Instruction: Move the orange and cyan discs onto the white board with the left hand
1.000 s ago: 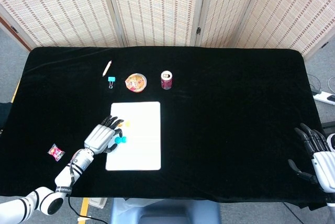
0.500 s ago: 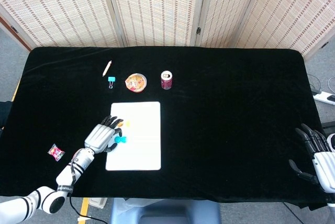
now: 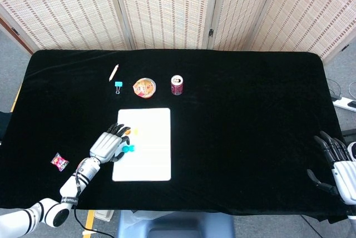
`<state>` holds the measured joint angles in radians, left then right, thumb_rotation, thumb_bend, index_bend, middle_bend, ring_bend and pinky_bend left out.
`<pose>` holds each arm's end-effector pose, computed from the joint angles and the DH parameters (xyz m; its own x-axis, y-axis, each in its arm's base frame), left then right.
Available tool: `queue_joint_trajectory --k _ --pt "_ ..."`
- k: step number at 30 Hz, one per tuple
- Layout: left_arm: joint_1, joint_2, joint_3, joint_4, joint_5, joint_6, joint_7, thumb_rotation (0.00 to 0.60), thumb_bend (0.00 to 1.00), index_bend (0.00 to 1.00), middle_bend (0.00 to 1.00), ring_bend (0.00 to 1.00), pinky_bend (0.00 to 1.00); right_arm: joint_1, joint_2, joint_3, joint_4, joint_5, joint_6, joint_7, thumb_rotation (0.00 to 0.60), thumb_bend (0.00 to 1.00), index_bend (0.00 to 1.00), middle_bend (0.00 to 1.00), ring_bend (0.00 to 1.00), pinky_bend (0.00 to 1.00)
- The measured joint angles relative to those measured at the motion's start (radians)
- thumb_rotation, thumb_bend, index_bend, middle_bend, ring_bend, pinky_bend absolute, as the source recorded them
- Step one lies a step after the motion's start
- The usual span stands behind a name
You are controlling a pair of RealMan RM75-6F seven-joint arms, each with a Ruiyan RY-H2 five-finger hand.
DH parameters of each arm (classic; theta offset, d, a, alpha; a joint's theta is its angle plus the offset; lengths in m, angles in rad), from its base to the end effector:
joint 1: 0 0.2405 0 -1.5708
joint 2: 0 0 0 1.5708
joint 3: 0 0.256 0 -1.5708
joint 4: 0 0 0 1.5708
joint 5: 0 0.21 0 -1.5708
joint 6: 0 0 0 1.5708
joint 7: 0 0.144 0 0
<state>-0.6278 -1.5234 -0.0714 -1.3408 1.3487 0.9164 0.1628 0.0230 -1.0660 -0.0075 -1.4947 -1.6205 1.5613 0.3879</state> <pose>-0.2150 0.3184 -0.0181 0.5277 0.3164 0.7883 0.8236 -0.4176 -0.3837 -0.3312 -0.1499 0.1827 0.1932 -0.0303 0.9807 -0.9796 -0.0627 0.1910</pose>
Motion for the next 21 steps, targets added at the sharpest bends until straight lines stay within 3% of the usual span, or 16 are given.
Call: queue_joint_trajectory --k 8,21 --pt "0.015 0.029 -0.013 -0.039 0.017 0.059 -0.063 0.6 0.43 0.35 0.13 0.0 0.0 -0.001 0.002 0.001 -0.002 -0.001 0.004 0.0 0.6 0.39 0.0 0.0 0.0 0.0" --pt "0.095 0.17 -0.071 -0.109 -0.031 0.192 -0.167 0.6 0.43 0.32 0.13 0.0 0.0 -0.014 0.011 0.003 0.003 0.006 0.02 0.008 0.6 0.39 0.0 0.0 0.0 0.0"
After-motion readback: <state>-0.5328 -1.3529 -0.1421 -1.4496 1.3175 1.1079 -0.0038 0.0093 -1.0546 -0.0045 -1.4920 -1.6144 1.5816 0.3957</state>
